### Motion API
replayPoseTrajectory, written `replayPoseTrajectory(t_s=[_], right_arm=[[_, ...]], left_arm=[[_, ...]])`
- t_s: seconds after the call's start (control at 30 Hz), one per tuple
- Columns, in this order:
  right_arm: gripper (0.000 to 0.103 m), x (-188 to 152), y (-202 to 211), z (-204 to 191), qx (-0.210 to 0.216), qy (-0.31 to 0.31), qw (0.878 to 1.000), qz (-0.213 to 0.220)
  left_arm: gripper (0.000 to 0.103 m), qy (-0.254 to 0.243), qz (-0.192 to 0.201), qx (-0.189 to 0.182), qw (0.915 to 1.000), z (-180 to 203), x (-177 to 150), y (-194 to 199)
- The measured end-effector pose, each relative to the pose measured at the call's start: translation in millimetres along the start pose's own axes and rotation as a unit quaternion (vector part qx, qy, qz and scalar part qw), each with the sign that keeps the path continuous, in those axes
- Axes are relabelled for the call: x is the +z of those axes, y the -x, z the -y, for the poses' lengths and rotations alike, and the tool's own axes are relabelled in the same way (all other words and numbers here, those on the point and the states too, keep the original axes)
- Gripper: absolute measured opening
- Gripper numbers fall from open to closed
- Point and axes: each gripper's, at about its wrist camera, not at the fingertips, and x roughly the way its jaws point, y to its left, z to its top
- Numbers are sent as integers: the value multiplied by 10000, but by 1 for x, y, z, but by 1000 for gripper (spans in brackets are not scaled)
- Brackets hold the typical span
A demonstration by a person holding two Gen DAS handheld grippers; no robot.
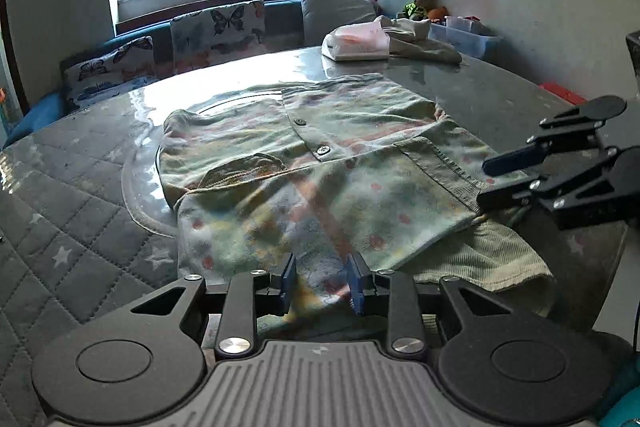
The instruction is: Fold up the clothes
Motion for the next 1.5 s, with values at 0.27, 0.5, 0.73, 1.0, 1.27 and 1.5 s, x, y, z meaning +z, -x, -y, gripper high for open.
replayPoseTrajectory(t_s=[0.27,0.5,0.73,1.0,1.27,1.5], right_arm=[[37,-1,7,-1,43,148,9999,48],[50,-7,22,-4,53,479,9988,-62],[63,-18,33,-13,31,961,9952,-186],[77,-35,35,-31,65,1607,9870,12],[78,-28,20,-42,230,1871,9818,237],[43,1,-5,-37,558,1478,9871,266]], left_arm=[[43,329,-57,60,9994,0,9,25],[56,682,-385,-440,9960,11,7,44],[57,873,-901,-597,9903,26,2,32],[14,1214,-1207,-875,9813,19,1,25],[10,1153,-686,-1006,9858,2,41,33],[11,1082,-541,-1108,9865,-12,64,19]])
